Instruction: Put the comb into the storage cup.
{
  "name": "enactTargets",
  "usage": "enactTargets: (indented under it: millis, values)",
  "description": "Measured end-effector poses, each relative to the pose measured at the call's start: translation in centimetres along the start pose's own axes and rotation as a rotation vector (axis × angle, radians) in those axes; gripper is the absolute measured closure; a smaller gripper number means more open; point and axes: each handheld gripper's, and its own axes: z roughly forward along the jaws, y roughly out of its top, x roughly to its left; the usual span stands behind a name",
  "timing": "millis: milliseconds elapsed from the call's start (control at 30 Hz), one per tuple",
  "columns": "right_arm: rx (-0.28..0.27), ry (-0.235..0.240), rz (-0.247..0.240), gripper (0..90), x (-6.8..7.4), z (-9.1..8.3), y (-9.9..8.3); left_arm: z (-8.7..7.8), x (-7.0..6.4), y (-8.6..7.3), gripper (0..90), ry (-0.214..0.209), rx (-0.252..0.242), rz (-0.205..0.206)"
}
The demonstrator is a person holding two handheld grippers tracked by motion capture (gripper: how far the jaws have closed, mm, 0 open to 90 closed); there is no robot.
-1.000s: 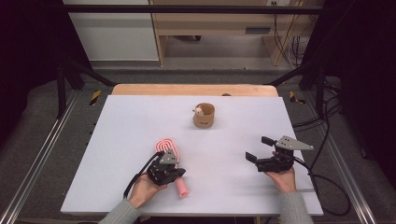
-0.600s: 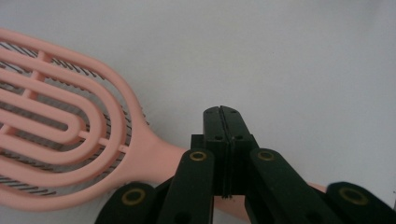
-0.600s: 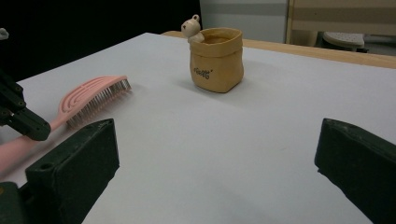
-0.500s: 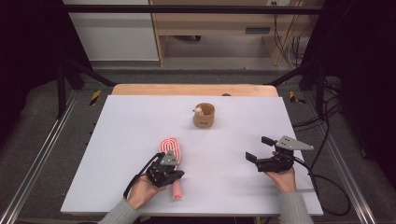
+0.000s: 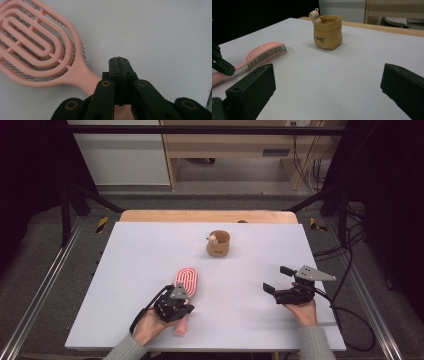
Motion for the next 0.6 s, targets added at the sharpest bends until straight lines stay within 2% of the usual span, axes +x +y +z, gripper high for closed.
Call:
enactTargets:
  millis: [600]
  values:
    - [-0.002,0.0,0.0,0.3,0.0,-0.03,0.01,-0.91,0.02,-0.75,89.6,0.023,0.041,0.008]
